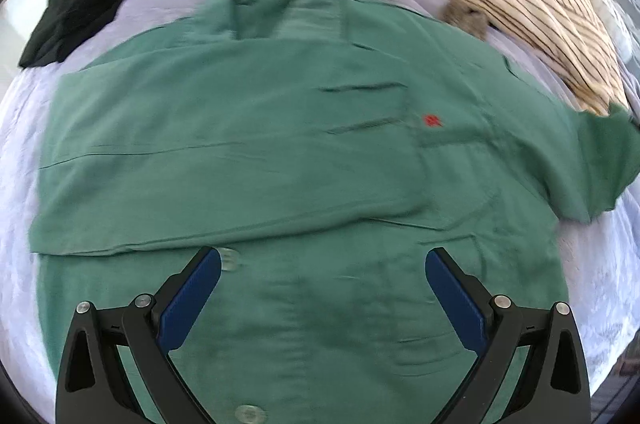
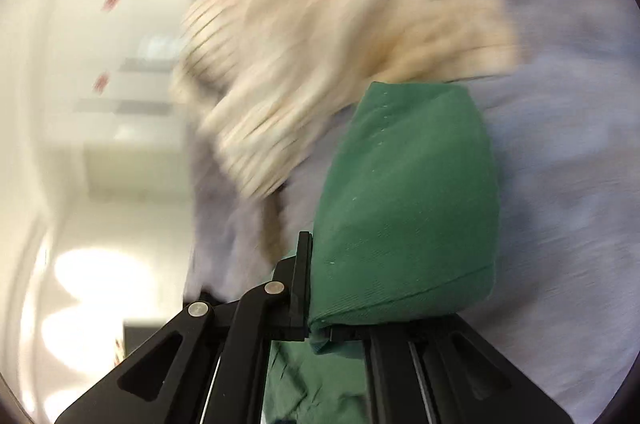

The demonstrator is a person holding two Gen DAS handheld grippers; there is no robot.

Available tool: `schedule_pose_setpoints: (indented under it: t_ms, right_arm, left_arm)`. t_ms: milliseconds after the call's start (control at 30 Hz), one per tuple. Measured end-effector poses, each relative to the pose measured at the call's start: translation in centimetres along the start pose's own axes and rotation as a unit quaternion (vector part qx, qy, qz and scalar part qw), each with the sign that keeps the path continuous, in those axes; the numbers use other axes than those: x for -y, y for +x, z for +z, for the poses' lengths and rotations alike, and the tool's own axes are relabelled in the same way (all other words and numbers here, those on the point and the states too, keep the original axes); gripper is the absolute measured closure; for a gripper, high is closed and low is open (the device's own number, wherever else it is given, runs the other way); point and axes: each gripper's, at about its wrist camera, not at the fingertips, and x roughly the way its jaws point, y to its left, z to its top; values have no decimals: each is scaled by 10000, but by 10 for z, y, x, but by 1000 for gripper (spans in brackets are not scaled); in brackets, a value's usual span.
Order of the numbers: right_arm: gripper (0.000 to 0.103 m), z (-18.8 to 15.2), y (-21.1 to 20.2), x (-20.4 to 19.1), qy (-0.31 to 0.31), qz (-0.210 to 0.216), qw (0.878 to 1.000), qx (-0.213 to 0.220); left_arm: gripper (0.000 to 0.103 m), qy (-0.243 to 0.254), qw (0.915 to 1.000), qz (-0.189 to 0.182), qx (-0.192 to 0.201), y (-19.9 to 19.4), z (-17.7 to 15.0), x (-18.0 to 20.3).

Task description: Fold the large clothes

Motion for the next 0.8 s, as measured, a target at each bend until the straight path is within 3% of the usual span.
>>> schedule_pose_setpoints:
  t_ms: [100, 167, 233, 333, 467, 533, 600, 633, 667, 733, 800]
  right_arm:
    - [98, -29, 37, -70, -1022, 151, 9935, -473]
    - [98, -57, 64, -114, -1749, 136, 9814, -783]
    - [98, -104, 101, -166, -2678, 90, 9563, -1166]
    - [98, -170, 149, -204, -3516, -46, 9214, -1656]
    - [98, -276, 226, -202, -4062, -512, 8778, -2489]
    - [94, -309, 253, -189, -4209, -807, 8606, -2752]
    - [91, -332, 278, -170, -4235, -1382, 8426, -3026]
    - [87, -335, 282, -164, -4122, -1553, 8432, -3082]
    - [84, -333, 278, -160, -3985, -1481, 8516, -3067]
    - [53, -324, 265, -157, -3713, -1292, 8697, -2986]
    - [51, -307, 244, -157, -3438, -1175, 8956, -2568]
  left_arm:
    - [1, -174, 9997, 96, 111, -6, 3, -25]
    - [1, -294, 9992, 173, 205, -11, 3, -44]
    - [1, -439, 9982, 259, 308, -15, 2, -66]
    - [0, -689, 9960, 360, 431, -19, -4, -100]
    - [0, -1073, 9922, 495, 402, -14, -16, -142]
    - [0, -1184, 9908, 567, 340, -9, -20, -156]
    - [1, -1238, 9901, 574, 320, -6, -24, -165]
    - [1, -1258, 9899, 571, 328, -6, -27, -170]
    - [0, -1270, 9897, 569, 329, -5, -29, -175]
    - [1, -1293, 9896, 553, 309, -4, -31, -181]
    - [1, -1333, 9893, 520, 292, -2, -30, -185]
